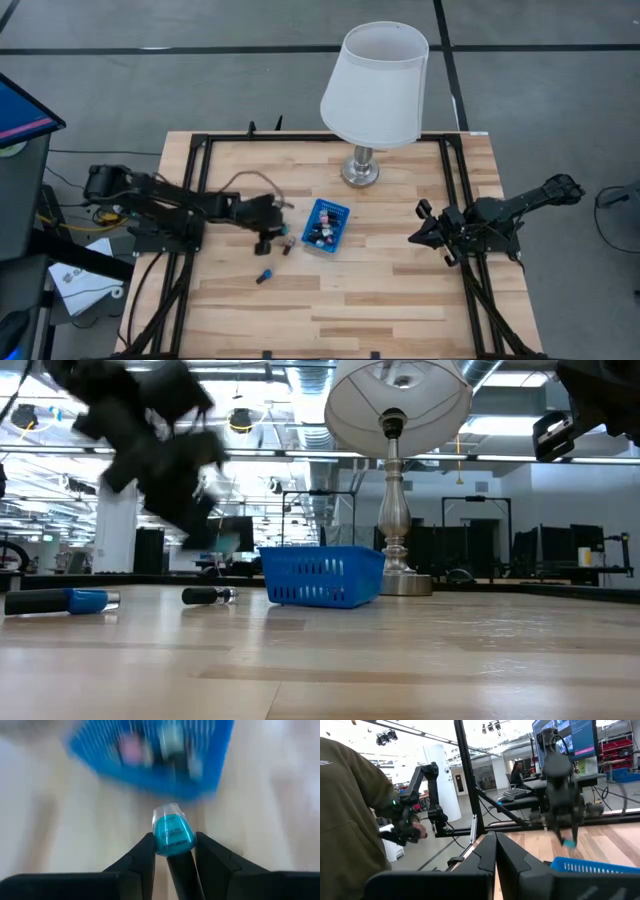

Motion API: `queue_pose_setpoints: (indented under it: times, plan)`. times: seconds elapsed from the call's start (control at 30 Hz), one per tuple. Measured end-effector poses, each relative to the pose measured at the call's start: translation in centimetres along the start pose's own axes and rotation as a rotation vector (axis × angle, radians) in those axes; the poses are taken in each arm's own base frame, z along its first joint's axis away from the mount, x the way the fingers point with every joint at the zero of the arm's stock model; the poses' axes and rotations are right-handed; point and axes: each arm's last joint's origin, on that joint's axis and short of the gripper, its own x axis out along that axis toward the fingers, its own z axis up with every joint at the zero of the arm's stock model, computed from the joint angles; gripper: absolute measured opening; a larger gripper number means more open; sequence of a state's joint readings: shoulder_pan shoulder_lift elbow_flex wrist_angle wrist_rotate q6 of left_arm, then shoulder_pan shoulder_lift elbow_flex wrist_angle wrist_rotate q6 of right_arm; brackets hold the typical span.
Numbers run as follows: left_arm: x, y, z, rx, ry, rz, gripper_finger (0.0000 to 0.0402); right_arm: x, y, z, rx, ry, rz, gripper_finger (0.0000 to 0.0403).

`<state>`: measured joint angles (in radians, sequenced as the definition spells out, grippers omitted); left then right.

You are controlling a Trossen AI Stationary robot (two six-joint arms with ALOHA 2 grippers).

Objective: Pick & Place Nail Polish
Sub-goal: Put the top blue nail polish into the blue basket

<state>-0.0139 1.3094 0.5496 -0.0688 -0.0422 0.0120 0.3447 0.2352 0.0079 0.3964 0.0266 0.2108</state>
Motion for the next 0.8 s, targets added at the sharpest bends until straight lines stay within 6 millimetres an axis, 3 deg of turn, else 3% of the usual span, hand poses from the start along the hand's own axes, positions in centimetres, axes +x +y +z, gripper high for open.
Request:
queue_pose_setpoints:
  times: [0.23,0.43,0.6,0.8]
  plan:
    - [-2.0,1.2,7.0,0.026,-0.276,0.068,0.0102,0.0,0.0,0.0,0.0,0.002,0.0,0.0]
    - [1.0,2.0,9.8,0.061,-0.243,0.065,0.0102,0.0,0.0,0.0,0.0,0.003,-0.001,0.0]
    - [5.0,2.0,9.5,0.066,-0.132,0.039,0.0102,0.0,0.0,0.0,0.0,0.004,-0.001,0.0]
    - [7.9,1.8,8.5,0.068,-0.05,0.012,0.0102,0.0,0.0,0.0,0.0,0.004,-0.001,0.0]
